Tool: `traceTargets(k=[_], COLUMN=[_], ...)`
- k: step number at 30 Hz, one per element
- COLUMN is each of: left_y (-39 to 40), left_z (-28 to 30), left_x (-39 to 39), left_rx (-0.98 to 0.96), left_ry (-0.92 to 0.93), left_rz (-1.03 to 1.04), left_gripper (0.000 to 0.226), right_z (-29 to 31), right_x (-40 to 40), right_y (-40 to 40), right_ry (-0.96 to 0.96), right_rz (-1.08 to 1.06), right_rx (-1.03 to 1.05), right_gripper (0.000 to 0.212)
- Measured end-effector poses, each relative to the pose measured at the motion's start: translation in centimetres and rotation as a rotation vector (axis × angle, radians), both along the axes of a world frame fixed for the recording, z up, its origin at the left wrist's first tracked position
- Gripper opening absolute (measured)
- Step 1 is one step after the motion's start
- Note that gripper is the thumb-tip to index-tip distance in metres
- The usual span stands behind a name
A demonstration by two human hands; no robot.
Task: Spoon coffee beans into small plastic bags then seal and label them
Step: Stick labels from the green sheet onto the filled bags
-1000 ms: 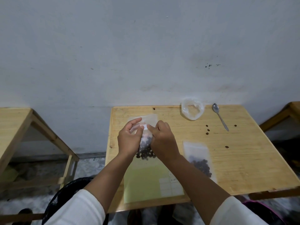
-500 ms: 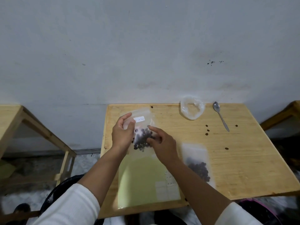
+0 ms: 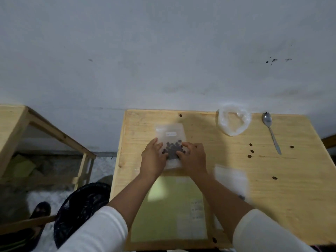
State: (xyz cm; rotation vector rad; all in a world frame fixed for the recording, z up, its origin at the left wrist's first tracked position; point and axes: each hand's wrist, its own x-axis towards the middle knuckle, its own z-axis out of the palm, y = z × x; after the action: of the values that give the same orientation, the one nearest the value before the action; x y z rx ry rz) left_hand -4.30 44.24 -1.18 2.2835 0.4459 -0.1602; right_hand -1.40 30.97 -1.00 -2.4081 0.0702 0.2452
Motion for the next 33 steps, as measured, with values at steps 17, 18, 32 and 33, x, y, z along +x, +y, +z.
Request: traceTargets(k=[17, 18, 32, 33], left_y=[-0.2, -0.2, -11.4, -12.0], left_z=[-2.6, -2.5, -0.4, -0.5], left_x=[-0.3, -0.2, -4.4, -4.6], left_rx=[0.623, 0.628, 0.122, 0.128], left_ry=[-0.018, -0.047, -0.005, 0.022], left_rz=[-0.500, -0.539, -0.660, -0.676], left_gripper=[0.052, 0.052, 0.049, 0.050], right_z=[-1.6, -1.5, 1.2, 1.2], right_x=[-1.9, -1.9, -8.7, -9.2], right_y=[-0.3, -0.6, -13.7, -14.3], right_ry=[-0.120, -0.114, 0.028, 0.040], right_rz=[0.468, 0.460, -0.178, -0.200], right_rx=[-0.395, -0.391, -0.460, -0.452], right_gripper=[0.051, 0.050, 0.046, 0.045])
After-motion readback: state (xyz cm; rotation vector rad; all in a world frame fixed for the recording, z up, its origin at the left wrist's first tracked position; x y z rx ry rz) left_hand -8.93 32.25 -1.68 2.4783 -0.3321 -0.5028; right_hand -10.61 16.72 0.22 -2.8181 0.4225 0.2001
